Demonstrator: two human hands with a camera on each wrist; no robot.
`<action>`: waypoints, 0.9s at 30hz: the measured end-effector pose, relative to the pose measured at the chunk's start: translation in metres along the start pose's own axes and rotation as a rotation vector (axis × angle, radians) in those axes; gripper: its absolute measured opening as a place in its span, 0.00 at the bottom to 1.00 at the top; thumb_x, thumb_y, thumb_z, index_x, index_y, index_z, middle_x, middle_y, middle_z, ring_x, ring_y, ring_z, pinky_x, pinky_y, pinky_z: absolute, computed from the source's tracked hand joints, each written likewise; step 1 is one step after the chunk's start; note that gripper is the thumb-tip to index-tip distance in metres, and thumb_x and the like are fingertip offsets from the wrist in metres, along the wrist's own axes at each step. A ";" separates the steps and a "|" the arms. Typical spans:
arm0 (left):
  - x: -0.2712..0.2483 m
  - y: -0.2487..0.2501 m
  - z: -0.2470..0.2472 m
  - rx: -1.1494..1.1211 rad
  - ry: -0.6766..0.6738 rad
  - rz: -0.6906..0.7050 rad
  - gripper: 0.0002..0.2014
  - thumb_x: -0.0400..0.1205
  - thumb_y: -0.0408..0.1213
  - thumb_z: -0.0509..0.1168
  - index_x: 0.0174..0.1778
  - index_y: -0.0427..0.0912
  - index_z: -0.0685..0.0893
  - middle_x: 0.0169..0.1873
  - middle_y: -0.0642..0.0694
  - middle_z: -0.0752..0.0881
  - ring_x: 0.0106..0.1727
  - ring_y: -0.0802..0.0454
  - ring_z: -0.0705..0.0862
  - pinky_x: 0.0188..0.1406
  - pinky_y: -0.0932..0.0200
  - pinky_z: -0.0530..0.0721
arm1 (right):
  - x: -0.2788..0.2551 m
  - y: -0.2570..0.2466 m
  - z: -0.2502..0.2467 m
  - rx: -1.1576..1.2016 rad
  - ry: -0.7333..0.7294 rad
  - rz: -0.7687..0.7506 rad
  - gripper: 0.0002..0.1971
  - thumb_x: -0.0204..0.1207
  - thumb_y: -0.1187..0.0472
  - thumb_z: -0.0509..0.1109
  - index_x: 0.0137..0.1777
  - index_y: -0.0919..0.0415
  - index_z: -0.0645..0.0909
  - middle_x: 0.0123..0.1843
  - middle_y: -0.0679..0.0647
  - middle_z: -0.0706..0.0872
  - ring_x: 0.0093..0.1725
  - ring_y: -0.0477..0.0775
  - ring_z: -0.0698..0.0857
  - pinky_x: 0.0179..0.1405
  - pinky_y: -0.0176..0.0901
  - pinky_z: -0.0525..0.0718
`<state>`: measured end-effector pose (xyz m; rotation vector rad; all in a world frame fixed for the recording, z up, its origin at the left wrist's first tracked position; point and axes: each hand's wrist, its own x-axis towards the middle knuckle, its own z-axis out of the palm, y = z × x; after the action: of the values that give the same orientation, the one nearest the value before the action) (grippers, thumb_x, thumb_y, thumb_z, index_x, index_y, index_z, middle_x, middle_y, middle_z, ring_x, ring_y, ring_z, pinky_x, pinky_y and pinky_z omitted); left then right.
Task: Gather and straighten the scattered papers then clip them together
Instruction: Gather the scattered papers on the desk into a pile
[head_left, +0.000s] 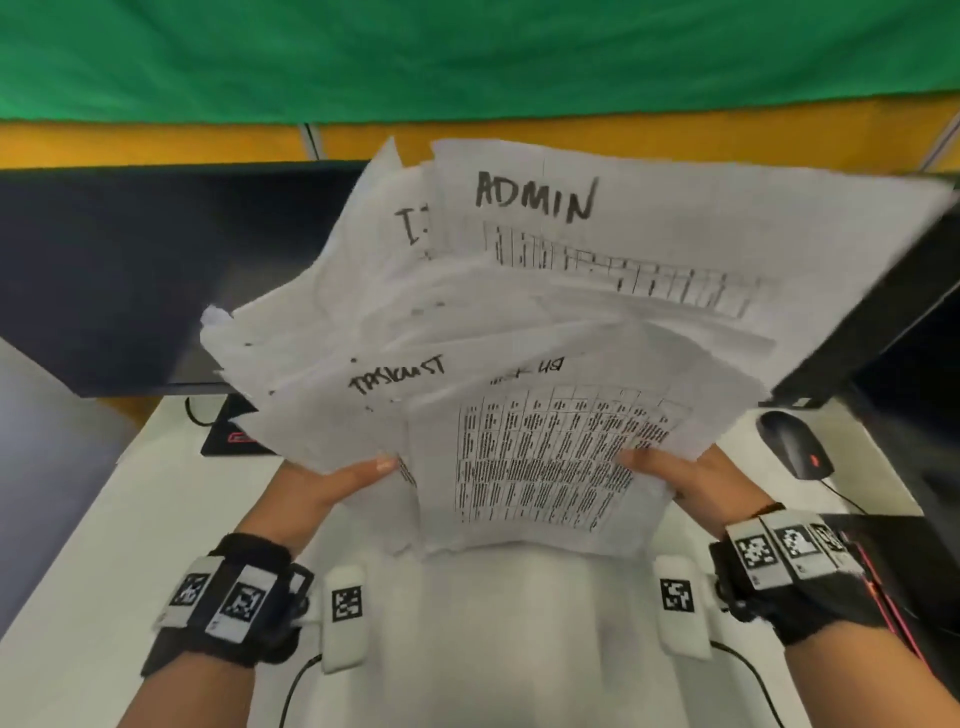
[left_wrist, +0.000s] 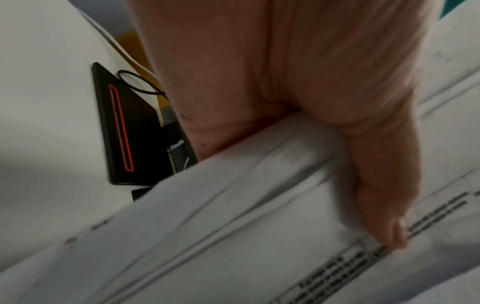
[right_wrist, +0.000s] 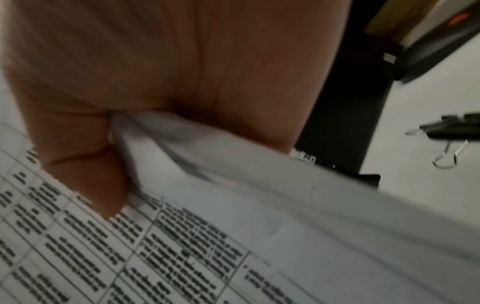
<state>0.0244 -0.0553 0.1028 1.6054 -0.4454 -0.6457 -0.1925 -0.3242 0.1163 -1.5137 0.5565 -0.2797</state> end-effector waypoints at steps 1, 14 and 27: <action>-0.003 0.000 0.001 0.022 -0.030 -0.013 0.20 0.65 0.39 0.79 0.53 0.47 0.87 0.47 0.55 0.92 0.52 0.59 0.89 0.51 0.67 0.86 | -0.001 0.004 0.000 -0.021 -0.033 0.016 0.26 0.58 0.51 0.81 0.58 0.51 0.84 0.56 0.46 0.91 0.58 0.48 0.88 0.61 0.48 0.83; -0.006 -0.020 0.002 0.137 -0.121 -0.089 0.19 0.70 0.30 0.75 0.54 0.52 0.84 0.48 0.60 0.91 0.53 0.60 0.88 0.49 0.68 0.84 | -0.005 0.026 0.016 -0.098 -0.025 0.195 0.13 0.65 0.64 0.73 0.48 0.50 0.85 0.46 0.45 0.92 0.57 0.50 0.87 0.68 0.53 0.77; -0.002 0.003 0.008 0.152 -0.155 -0.064 0.16 0.68 0.36 0.78 0.50 0.50 0.84 0.42 0.57 0.92 0.50 0.61 0.88 0.48 0.72 0.84 | -0.009 0.009 0.029 -0.099 -0.040 0.166 0.12 0.77 0.65 0.67 0.49 0.44 0.80 0.43 0.34 0.88 0.46 0.36 0.86 0.38 0.22 0.82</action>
<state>0.0176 -0.0607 0.1061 1.7251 -0.5707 -0.8044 -0.1863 -0.2941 0.1077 -1.5544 0.6682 -0.0944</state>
